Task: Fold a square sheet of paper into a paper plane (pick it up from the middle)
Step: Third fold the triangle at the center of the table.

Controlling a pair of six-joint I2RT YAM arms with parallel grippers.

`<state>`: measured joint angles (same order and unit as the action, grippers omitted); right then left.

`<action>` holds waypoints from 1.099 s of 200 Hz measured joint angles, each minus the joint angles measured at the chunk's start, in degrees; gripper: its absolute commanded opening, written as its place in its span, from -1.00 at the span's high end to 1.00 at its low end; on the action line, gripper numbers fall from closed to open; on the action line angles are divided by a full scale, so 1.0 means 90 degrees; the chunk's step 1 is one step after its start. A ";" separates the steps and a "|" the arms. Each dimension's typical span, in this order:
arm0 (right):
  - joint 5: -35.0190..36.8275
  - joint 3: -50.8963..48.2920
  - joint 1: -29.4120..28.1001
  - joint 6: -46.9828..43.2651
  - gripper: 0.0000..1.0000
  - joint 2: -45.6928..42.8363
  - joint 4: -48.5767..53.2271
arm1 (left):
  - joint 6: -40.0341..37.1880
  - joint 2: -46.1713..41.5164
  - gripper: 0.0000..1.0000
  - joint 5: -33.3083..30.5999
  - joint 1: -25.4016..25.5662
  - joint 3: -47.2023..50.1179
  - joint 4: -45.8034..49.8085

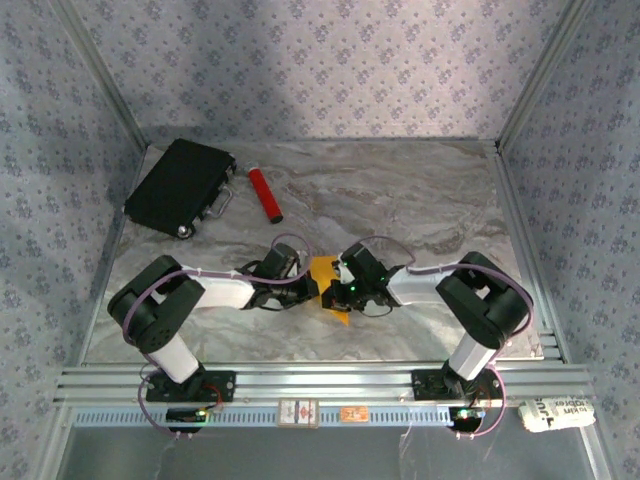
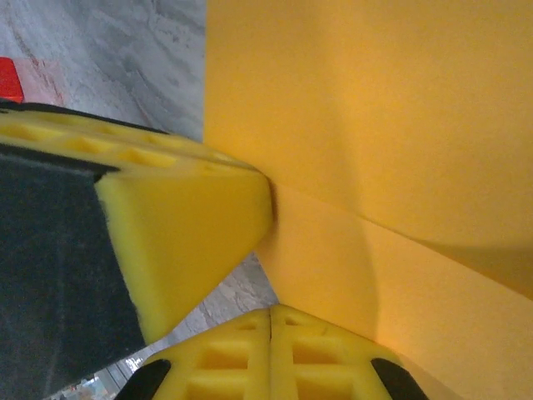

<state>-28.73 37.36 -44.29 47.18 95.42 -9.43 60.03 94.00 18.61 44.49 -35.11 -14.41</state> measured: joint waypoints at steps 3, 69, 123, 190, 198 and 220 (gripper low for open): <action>0.0005 -0.0017 0.0000 0.0000 1.00 -0.0012 -0.0019 | 0.0000 0.0002 1.00 0.0002 -0.0002 0.0000 -0.0005; -0.0036 -0.0828 0.0134 -0.0002 0.93 -0.0736 -0.0126 | 0.0000 0.0073 1.00 0.0061 -0.0002 -0.0010 -0.0107; -0.0151 -0.1634 0.0321 -0.0012 0.90 -0.1523 -0.0192 | 0.0002 0.0117 1.00 0.0168 -0.0015 -0.0010 -0.0185; -0.0238 -0.2176 0.0668 -0.0257 0.86 -0.2642 0.0748 | 0.0002 0.0117 1.00 0.0170 -0.0015 -0.0010 -0.0187; -0.0240 -0.2176 0.0729 -0.0301 0.85 -0.2756 0.0930 | 0.0005 0.0117 1.00 0.0170 -0.0015 -0.0010 -0.0187; -0.0240 -0.2130 0.0818 -0.0345 0.83 -0.3072 0.1316 | 0.0002 0.0117 1.00 0.0170 -0.0015 -0.0010 -0.0187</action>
<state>-30.89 18.20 -36.93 44.07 67.77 2.42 60.05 95.04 20.14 44.36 -35.20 -16.10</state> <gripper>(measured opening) 0.079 0.045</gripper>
